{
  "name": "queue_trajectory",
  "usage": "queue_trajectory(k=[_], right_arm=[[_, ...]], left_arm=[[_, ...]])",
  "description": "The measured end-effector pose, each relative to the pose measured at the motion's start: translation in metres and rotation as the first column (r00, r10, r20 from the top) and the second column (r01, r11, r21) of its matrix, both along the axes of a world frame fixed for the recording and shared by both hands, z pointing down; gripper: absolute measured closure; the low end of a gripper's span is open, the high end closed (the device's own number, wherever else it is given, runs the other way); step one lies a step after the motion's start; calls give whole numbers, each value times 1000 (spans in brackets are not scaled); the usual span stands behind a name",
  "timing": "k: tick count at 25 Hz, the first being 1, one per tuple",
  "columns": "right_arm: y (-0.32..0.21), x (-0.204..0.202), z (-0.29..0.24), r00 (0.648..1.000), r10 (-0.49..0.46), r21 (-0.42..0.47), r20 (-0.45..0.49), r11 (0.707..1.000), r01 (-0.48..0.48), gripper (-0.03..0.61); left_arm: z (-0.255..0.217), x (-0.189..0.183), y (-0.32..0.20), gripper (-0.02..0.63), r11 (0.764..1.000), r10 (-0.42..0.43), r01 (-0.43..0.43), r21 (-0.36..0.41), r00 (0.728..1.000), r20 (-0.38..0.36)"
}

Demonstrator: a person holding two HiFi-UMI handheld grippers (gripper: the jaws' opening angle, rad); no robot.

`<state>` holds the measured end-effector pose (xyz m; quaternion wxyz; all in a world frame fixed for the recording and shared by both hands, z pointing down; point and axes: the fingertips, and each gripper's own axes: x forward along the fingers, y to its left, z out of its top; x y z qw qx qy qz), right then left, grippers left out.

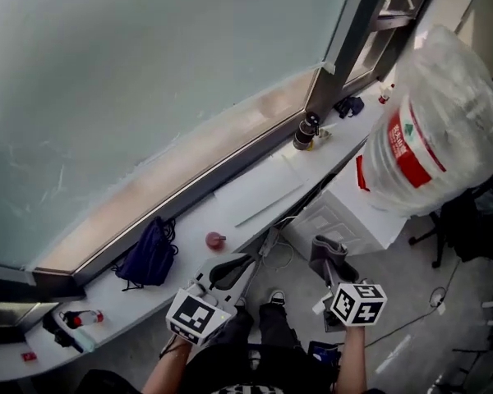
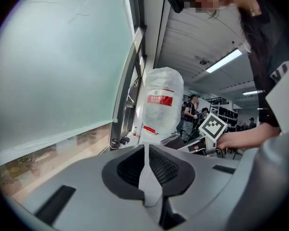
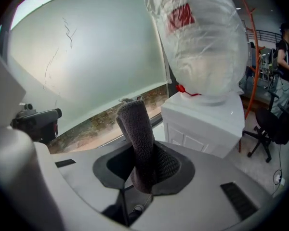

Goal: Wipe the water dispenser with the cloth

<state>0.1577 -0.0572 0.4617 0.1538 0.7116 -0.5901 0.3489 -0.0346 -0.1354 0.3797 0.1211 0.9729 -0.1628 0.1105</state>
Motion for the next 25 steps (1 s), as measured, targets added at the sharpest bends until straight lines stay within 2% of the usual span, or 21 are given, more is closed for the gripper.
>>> queue_trajectory(k=[3, 7, 13, 17, 22, 25], right_arm=[[21, 3, -27, 999, 42, 51, -16, 998, -41, 472], [57, -2, -50, 992, 129, 94, -13, 987, -127, 472], [108, -7, -68, 980, 195, 86, -30, 978, -192, 472], [143, 0, -78, 968, 250, 99, -24, 964, -246, 472], [176, 18, -90, 962, 273, 118, -20, 956, -269, 472], [204, 28, -94, 963, 270, 124, -18, 956, -265, 472]], left_arm=[[-21, 8, 11, 571, 1000, 24, -24, 5, 999, -43], [-32, 12, 35, 571, 992, 120, -119, 34, 992, -37], [-32, 13, 60, 571, 984, 179, -180, -11, 982, -52], [-38, 25, 81, 571, 972, 235, -234, 21, 971, -41], [-48, 48, 110, 571, 957, 287, -285, 55, 957, -37], [-52, 63, 134, 571, 957, 287, -285, 56, 957, -37]])
